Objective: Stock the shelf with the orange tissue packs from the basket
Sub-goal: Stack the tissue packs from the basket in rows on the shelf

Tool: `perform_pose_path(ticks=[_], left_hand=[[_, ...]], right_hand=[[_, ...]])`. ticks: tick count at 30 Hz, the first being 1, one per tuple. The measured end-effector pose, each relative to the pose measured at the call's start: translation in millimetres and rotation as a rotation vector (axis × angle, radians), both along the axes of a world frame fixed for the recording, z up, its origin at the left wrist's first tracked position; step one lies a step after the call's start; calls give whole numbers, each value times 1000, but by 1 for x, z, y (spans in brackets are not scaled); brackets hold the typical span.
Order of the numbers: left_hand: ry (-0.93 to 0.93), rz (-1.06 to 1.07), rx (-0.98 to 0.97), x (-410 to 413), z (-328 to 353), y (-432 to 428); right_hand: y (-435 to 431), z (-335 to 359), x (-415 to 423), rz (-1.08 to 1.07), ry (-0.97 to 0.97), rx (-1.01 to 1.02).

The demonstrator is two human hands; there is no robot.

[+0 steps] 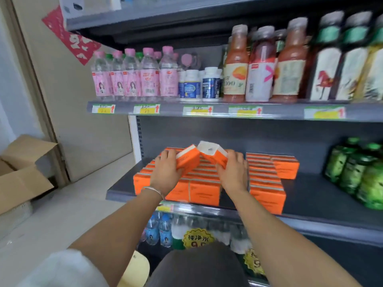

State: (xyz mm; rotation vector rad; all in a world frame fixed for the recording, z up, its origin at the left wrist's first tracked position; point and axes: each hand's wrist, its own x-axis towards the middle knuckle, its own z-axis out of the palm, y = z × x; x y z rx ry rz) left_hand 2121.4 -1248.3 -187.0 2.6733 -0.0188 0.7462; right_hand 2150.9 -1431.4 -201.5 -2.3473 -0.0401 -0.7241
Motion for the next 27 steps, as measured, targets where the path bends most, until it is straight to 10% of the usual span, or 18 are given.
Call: perform_pose_path(ticks=[17, 27], left_hand=[[53, -382, 83, 134, 6, -201], [89, -410, 80, 210, -24, -223]], right_hand=[[-230, -33, 101, -527, 201, 5], [-261, -75, 192, -411, 567, -213]])
